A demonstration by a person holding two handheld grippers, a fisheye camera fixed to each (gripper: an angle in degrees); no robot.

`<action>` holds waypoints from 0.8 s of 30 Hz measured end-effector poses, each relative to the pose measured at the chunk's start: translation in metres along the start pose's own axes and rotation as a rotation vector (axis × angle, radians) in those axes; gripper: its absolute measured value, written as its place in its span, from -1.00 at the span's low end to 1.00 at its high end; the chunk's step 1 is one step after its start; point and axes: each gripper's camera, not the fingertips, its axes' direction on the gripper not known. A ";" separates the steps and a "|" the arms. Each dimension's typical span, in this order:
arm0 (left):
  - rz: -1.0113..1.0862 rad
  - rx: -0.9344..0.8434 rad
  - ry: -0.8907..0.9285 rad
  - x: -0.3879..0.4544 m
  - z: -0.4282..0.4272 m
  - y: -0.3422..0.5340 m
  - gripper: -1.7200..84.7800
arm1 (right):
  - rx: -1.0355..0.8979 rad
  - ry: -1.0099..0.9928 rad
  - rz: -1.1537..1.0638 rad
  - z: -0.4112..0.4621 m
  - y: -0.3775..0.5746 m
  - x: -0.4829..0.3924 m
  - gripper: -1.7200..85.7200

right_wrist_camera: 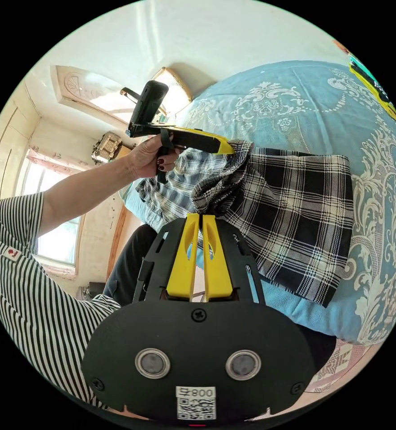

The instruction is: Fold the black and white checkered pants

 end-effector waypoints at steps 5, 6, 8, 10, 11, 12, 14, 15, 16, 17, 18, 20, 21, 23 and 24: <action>-0.143 0.049 -0.056 -0.023 -0.017 0.040 -0.91 | -0.091 0.025 -0.028 0.051 -0.014 0.004 -0.94; -0.158 0.080 -0.064 -0.024 -0.024 0.050 -0.92 | -0.113 0.038 -0.040 0.063 -0.016 0.004 -0.93; -0.153 0.138 -0.035 -0.020 -0.034 0.063 -0.94 | -0.140 0.062 -0.055 0.079 -0.020 0.004 -0.93; -0.127 0.178 0.017 -0.010 -0.037 0.072 -0.94 | -0.159 0.097 -0.080 0.094 -0.024 0.002 -0.93; -0.098 0.169 0.032 -0.001 -0.034 0.076 -0.95 | -0.168 0.124 -0.099 0.103 -0.026 0.000 -0.93; -0.068 0.137 0.030 0.008 -0.027 0.078 -0.95 | -0.181 0.152 -0.123 0.111 -0.028 -0.003 -0.93; -0.033 0.068 -0.010 0.020 -0.015 0.081 -0.95 | -0.193 0.194 -0.153 0.122 -0.032 -0.006 -0.93; -0.037 0.030 -0.056 0.023 -0.010 0.084 -0.96 | -0.202 0.219 -0.173 0.129 -0.035 -0.009 -0.93; -0.048 0.014 -0.079 0.023 -0.008 0.086 -0.96 | -0.207 0.234 -0.184 0.132 -0.036 -0.010 -0.93; -0.073 -0.006 -0.123 0.021 -0.007 0.092 -0.96 | -0.214 0.262 -0.206 0.138 -0.038 -0.013 -0.92; -0.101 -0.003 -0.164 0.018 -0.010 0.101 -0.96 | -0.220 0.290 -0.228 0.144 -0.039 -0.015 -0.92; -0.150 0.011 -0.196 0.013 -0.017 0.116 -0.96 | -0.231 0.331 -0.257 0.154 -0.040 -0.019 -0.92; -0.182 0.030 -0.207 0.010 -0.024 0.126 -0.96 | -0.236 0.360 -0.277 0.159 -0.041 -0.022 -0.92; -0.217 0.052 -0.210 0.007 -0.032 0.141 -0.96 | -0.239 0.400 -0.307 0.168 -0.042 -0.026 -0.91; -0.233 0.073 -0.205 0.007 -0.037 0.149 -0.96 | -0.242 0.427 -0.325 0.173 -0.042 -0.029 -0.91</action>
